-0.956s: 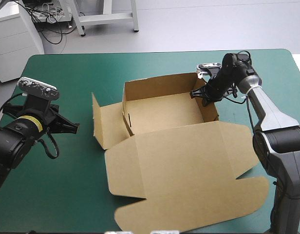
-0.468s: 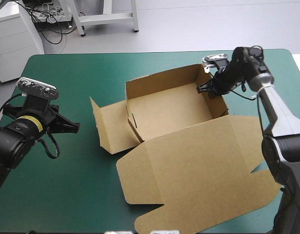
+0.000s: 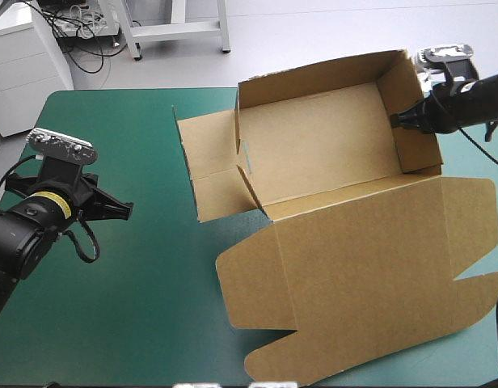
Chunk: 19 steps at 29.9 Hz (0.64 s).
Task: Fold the box
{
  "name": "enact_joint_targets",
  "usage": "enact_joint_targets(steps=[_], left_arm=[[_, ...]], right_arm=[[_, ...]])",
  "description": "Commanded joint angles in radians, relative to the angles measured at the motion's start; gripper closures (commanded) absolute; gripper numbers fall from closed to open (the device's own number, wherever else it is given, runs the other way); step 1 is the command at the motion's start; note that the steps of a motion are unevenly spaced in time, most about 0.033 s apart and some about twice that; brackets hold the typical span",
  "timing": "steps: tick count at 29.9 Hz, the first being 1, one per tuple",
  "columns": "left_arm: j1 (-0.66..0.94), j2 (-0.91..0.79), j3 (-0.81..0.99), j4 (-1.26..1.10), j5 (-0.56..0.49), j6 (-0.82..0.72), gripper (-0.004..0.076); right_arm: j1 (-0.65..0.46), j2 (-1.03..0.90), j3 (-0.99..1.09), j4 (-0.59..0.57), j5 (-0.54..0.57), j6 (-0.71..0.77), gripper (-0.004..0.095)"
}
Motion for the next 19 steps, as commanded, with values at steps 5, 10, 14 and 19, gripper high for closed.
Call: enact_joint_targets(steps=[5, 10, 14, 19], left_arm=[[0.067, -0.011, -0.024, -0.133, -0.115, 0.045, 0.0731], [0.254, -0.003, -0.024, -0.475, -0.111, 0.349, 0.0731], [0.446, 0.036, -0.022, -0.849, -0.076, 0.602, 0.0731], [0.610, 0.114, 0.027, -1.220, 0.012, 0.860, 0.0731]], right_arm=[[-0.049, -0.166, 0.022, 0.132, 0.003, -0.030, 0.0931], [-0.049, -0.195, 0.024, 0.156, 0.003, -0.030, 0.0931], [-0.049, -0.202, 0.024, 0.160, 0.003, -0.026, 0.0931], [-0.041, -0.219, 0.059, 0.187, 0.003, -0.031, 0.0931]])
